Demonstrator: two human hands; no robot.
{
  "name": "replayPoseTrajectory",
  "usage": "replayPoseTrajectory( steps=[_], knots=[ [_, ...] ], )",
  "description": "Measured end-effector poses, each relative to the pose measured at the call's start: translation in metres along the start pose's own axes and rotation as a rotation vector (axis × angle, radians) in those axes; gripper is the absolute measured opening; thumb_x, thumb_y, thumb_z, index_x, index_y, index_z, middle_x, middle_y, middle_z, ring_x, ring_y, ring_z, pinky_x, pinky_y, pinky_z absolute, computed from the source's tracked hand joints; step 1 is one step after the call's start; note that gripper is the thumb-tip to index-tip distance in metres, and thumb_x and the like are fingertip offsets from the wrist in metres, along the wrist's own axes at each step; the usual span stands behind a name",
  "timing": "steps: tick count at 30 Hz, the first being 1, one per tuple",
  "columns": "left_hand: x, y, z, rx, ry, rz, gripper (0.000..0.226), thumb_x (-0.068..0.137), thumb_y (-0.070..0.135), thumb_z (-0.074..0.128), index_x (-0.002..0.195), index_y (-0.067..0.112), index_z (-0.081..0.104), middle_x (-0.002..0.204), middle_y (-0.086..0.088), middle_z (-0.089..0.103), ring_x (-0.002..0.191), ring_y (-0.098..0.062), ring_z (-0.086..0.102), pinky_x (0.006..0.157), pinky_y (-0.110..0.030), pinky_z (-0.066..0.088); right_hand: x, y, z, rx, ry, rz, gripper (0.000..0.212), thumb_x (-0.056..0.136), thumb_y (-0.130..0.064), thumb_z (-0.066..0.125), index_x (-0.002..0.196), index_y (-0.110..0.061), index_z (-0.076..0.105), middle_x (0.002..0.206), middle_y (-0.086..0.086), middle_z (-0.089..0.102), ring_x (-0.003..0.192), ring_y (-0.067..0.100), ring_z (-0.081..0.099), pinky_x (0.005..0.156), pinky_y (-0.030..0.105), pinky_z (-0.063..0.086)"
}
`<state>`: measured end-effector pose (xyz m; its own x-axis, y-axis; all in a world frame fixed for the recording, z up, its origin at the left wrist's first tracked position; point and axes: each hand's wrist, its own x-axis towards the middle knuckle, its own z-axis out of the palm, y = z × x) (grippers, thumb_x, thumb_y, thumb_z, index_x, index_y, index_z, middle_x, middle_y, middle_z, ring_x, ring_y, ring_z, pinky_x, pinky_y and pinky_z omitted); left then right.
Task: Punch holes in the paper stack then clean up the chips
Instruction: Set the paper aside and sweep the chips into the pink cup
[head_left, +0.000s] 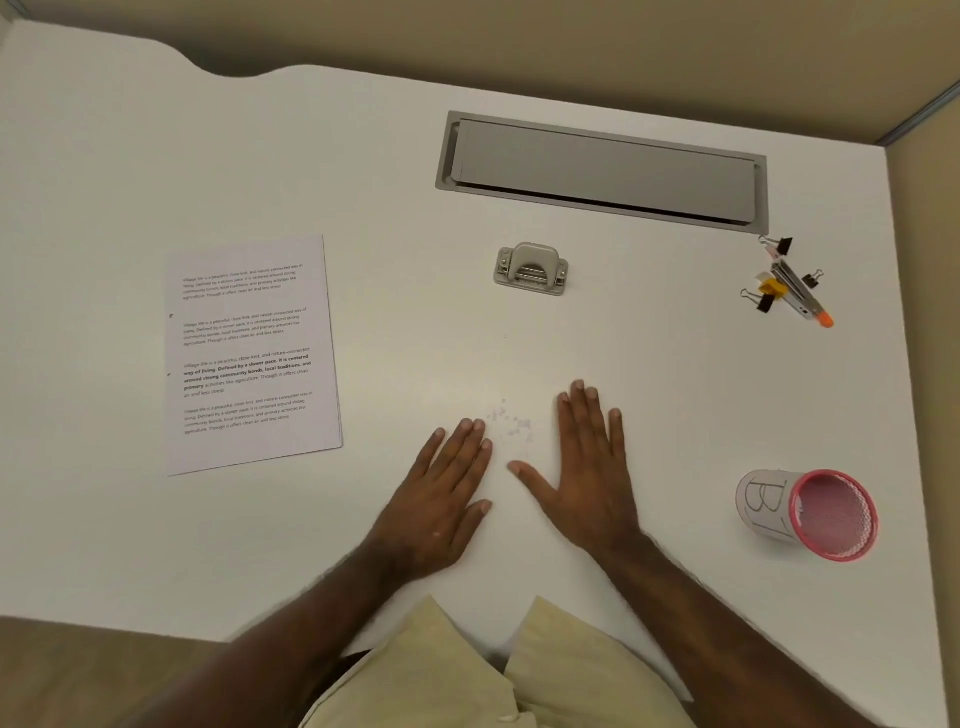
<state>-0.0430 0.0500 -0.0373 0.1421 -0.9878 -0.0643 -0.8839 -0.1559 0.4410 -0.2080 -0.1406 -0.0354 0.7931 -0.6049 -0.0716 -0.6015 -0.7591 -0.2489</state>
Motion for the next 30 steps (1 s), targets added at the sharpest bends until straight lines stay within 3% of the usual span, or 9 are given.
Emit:
replayPoseTrajectory(
  steps=[5,9,12,16,24,30],
  knots=[
    [0.047,-0.020,-0.029,-0.150,0.054,0.032,0.058,0.114,0.016,0.043,0.165,-0.002,0.024,0.176,-0.018,0.017,0.166,-0.030,0.010,0.134,-0.052,0.018,0.060,-0.018,-0.003,-0.019,0.055,-0.004,0.089,0.105,-0.070,0.034,0.166,-0.006,0.023,0.176,0.014,0.014,0.165,0.027,0.008,0.131,0.056,0.012],
    [0.072,-0.036,-0.047,-0.210,0.134,0.039,0.055,0.111,0.006,0.048,0.162,-0.006,0.031,0.172,-0.022,0.028,0.163,-0.034,0.023,0.134,-0.050,0.021,0.083,-0.015,-0.009,0.212,0.116,-0.061,0.078,0.104,-0.057,0.055,0.160,-0.005,0.040,0.172,0.011,0.031,0.162,0.022,0.023,0.132,0.048,0.017],
    [0.089,-0.046,-0.054,-0.262,0.169,-0.100,0.060,0.113,0.011,0.040,0.167,-0.002,0.018,0.176,-0.017,0.019,0.166,-0.028,0.016,0.135,-0.047,0.015,0.099,-0.018,-0.016,0.284,0.040,-0.128,0.087,0.100,-0.061,0.060,0.164,-0.009,0.033,0.173,0.005,0.030,0.162,0.016,0.022,0.133,0.038,0.013],
    [0.102,-0.055,-0.056,-0.272,0.125,-0.098,0.064,0.109,0.006,0.037,0.167,-0.004,0.012,0.177,-0.018,0.013,0.166,-0.029,0.011,0.136,-0.045,0.009,0.117,-0.032,-0.018,0.293,-0.078,-0.172,0.102,0.095,-0.070,0.059,0.168,-0.014,0.014,0.176,0.001,0.018,0.163,0.011,0.010,0.133,0.034,0.003],
    [0.066,-0.024,-0.037,-0.309,0.118,-0.053,0.065,0.105,0.001,0.040,0.165,-0.008,0.017,0.175,-0.022,0.020,0.165,-0.029,0.016,0.135,-0.048,0.014,0.062,-0.030,-0.015,0.404,-0.097,-0.207,0.089,0.099,-0.055,0.065,0.167,-0.016,0.023,0.174,-0.004,0.026,0.159,-0.002,0.015,0.132,0.027,0.007],
    [0.017,0.006,-0.013,-0.315,0.108,-0.053,0.060,0.112,0.008,0.040,0.167,-0.003,0.017,0.177,-0.014,0.017,0.167,-0.022,0.011,0.135,-0.044,0.016,0.017,-0.015,-0.024,0.441,-0.293,-0.192,0.092,0.093,-0.068,0.066,0.167,-0.036,0.021,0.170,-0.028,0.018,0.157,-0.010,0.003,0.127,0.015,0.008]
  ],
)
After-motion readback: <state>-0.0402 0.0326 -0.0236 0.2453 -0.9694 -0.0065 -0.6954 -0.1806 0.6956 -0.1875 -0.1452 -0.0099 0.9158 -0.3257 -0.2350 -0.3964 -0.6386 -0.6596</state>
